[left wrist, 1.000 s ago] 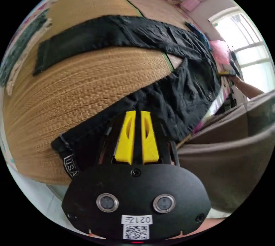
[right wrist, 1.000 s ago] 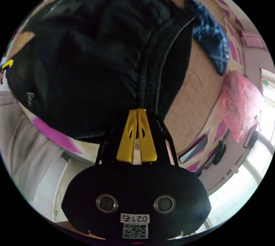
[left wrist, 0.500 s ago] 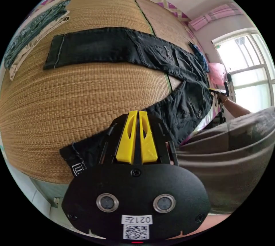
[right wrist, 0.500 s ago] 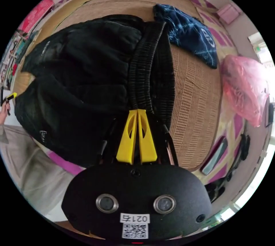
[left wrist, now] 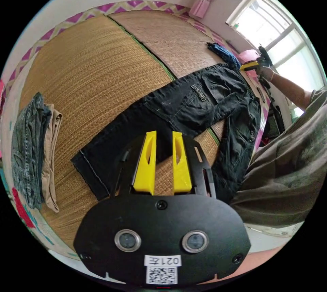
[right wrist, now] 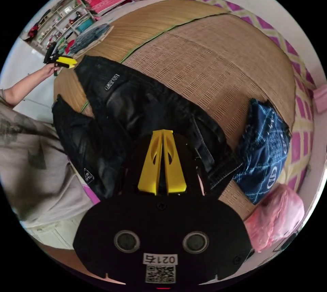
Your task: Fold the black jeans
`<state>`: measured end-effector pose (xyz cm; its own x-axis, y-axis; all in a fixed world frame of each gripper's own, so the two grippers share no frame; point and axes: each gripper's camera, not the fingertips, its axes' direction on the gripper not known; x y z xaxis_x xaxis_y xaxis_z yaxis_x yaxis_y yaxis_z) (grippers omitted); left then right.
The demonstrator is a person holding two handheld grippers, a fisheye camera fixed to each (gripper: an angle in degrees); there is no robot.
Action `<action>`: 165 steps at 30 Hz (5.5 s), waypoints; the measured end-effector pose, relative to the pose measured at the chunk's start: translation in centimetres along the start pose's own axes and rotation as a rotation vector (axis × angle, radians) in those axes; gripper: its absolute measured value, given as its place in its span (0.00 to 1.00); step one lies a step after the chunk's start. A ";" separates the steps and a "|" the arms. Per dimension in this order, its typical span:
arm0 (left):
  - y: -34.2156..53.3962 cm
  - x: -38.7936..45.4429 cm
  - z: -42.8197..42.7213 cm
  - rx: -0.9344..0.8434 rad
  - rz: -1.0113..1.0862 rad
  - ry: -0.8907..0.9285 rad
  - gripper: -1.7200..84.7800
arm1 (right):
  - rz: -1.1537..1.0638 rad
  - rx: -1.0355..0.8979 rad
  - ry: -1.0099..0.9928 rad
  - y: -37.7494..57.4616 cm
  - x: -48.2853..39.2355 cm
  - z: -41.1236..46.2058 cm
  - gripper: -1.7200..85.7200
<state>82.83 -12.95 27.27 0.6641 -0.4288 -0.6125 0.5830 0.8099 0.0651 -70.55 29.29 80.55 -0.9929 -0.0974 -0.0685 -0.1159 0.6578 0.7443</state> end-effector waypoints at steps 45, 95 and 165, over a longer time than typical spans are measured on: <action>41.2 19.9 22.2 0.569 -1.392 0.302 0.11 | 1.373 0.478 -0.479 55.2 5.4 19.9 0.11; 38.1 15.1 12.1 0.776 -1.459 0.403 0.01 | 1.473 0.448 -0.613 47.8 11.3 17.5 0.05; -34.3 -10.0 -12.1 -0.382 0.148 -0.075 0.01 | -0.137 -0.208 -0.025 -39.3 -2.9 0.9 0.03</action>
<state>50.51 -31.55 21.63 0.7683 -0.3130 -0.5583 0.2725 0.9492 -0.1572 -63.17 4.38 50.87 -0.9689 -0.1552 -0.1930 -0.2443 0.4716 0.8473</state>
